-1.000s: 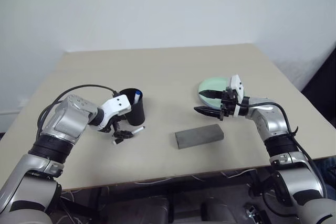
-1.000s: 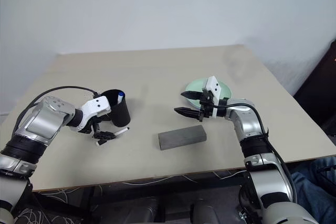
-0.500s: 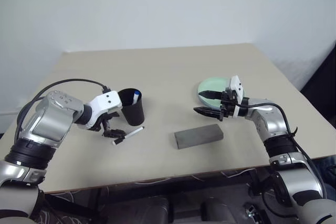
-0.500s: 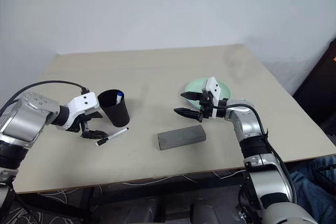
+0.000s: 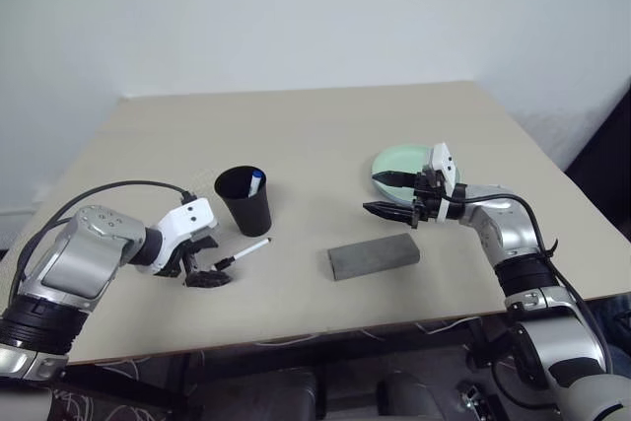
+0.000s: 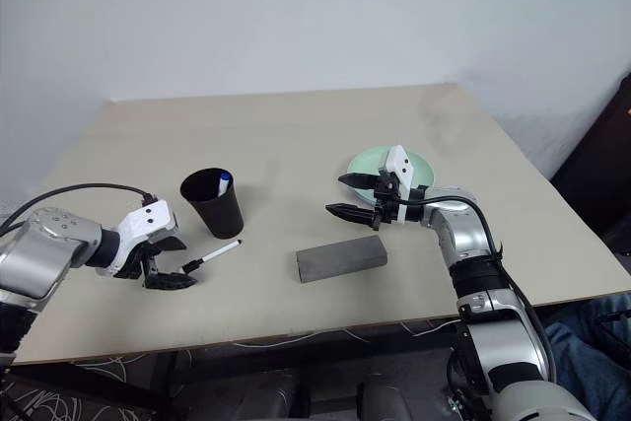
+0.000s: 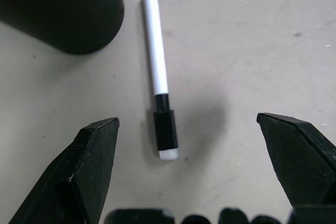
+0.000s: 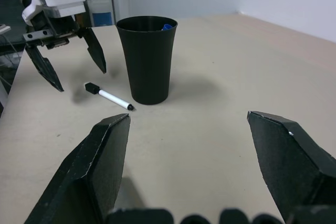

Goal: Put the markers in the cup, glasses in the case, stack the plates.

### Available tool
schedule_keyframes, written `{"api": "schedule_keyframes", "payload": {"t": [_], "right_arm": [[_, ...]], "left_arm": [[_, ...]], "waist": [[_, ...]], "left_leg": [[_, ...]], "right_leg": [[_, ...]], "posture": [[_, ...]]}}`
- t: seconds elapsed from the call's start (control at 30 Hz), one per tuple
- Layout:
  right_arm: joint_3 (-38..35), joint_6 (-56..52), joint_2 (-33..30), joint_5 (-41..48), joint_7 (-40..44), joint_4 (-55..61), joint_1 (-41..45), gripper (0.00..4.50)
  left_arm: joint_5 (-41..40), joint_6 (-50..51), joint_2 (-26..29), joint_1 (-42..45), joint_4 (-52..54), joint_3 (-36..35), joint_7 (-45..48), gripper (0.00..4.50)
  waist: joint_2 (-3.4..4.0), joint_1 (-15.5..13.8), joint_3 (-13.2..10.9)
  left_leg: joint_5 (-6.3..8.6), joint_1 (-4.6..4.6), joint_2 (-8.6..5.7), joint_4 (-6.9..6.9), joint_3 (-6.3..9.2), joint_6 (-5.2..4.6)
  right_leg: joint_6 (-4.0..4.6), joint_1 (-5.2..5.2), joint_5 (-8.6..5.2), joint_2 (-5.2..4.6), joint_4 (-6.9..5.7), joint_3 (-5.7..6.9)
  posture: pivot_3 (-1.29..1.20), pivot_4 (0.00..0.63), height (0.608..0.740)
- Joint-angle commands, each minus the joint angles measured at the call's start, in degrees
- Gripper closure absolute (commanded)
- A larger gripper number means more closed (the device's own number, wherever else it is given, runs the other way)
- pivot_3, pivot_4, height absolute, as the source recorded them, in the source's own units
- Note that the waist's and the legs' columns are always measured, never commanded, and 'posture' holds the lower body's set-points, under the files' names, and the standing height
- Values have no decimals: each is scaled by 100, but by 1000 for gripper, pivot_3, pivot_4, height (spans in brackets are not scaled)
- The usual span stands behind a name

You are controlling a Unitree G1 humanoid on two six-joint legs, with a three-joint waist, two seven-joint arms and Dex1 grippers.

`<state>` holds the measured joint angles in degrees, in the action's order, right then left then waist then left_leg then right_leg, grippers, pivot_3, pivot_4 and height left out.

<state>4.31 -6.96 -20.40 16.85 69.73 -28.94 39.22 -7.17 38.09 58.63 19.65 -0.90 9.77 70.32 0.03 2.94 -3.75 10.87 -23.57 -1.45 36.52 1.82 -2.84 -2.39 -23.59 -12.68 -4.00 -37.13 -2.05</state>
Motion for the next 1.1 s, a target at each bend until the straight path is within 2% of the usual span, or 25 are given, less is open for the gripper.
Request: {"api": "schedule_keyframes", "payload": {"t": [0.03, 0.37, 0.7, 0.8, 1.1], "right_arm": [[-57, 11, -4, 50, 6, 130, 117, 622], [-46, -21, 8, 53, -23, 189, 111, 622], [-61, -47, -14, 60, -44, 266, 59, 622], [-65, -62, -20, 68, -48, 310, 33, 622], [-43, -64, 6, 58, -60, 293, 70, 622]], "left_arm": [[-18, -162, -70, 74, -110, -90, -88, 23], [274, -433, -457, 304, -759, 412, -174, 23], [430, -415, -603, 383, -930, 588, -102, 23], [454, -387, -604, 358, -923, 591, -95, 571], [301, -280, -516, 341, -771, 443, 96, 3499]], "waist": [[0, 1, 0], [0, -23, 2], [12, -32, 8], [18, -31, 12], [21, -29, 14]], "left_leg": [[0, 0, 0, -3, 0, 0], [-1, 0, -6, -26, -8, -1], [-1, 11, -5, -23, -1, -1], [-1, 11, -5, -25, 4, -1], [-2, 11, -6, -23, -8, -1]], "right_leg": [[0, 1, 1, 2, 6, 1], [18, 4, 16, 8, 25, 1], [10, 14, 12, 3, 20, 13], [11, 13, 12, 5, 18, 15], [9, 12, 11, 12, 23, 4]], "posture": [[0, 0, 738], [0, 0, 738], [0, 0, 738], [0, 0, 738], [0, 0, 738]]}}
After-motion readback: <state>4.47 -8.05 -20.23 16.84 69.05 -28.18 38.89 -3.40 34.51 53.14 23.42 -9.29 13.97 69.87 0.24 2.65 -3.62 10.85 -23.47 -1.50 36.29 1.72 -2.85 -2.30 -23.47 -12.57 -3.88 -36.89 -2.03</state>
